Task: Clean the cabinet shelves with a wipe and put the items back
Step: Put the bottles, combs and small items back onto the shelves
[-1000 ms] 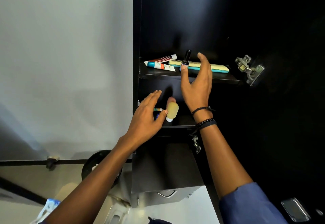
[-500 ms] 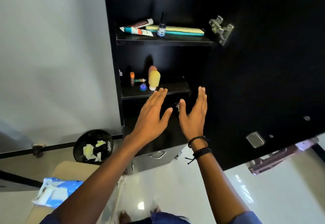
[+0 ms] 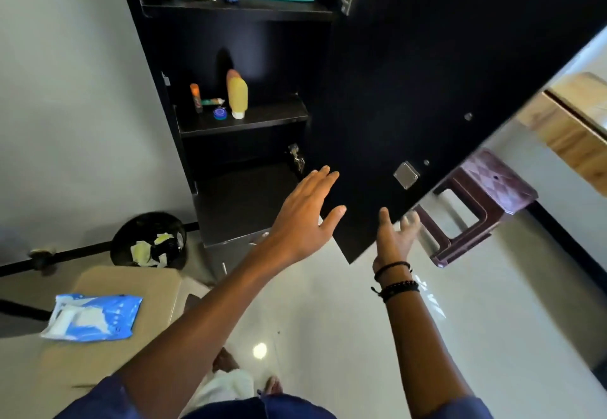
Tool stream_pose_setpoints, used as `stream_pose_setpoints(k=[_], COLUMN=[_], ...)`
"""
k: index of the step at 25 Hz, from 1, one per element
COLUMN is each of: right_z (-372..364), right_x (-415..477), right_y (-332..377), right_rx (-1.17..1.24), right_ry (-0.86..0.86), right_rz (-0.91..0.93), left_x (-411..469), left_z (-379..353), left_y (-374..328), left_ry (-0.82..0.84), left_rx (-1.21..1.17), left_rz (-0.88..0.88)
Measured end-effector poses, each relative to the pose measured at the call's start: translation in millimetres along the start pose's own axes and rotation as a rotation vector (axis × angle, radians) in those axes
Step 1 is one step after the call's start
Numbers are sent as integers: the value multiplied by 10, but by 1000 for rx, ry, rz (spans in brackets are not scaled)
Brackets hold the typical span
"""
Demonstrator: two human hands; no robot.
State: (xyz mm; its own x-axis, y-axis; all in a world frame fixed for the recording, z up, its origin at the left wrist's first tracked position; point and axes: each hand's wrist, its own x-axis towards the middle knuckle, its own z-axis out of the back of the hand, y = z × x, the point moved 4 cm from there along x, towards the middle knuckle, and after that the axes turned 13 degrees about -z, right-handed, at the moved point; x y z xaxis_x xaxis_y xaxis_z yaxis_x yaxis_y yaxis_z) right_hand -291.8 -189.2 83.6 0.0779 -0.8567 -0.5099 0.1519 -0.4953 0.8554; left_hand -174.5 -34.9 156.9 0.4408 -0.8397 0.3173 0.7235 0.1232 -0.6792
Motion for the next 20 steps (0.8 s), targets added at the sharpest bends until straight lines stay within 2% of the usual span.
stream_pose_setpoints(k=[2,5,8,14,20], right_z=[21,79,12,-311,-918], right_x=[-7,-103,-220,-754,-1350], right_y=[28,69,-22,-278,-523], right_rx=[-147,-248,-333,-510,-679], right_ry=[50,-7,-71,-160,-2], right_rz=[65,135,171,403,536], left_x=[-152,-299,-307,-307,-268], left_z=[-72,-54,65,388,845], left_y=[-13,-30,-1,188,515], left_ry=[30,43,-11,-95,-82], left_rx=[6,-6,-10,-35,-121], left_rz=[26,50,49,11,-3])
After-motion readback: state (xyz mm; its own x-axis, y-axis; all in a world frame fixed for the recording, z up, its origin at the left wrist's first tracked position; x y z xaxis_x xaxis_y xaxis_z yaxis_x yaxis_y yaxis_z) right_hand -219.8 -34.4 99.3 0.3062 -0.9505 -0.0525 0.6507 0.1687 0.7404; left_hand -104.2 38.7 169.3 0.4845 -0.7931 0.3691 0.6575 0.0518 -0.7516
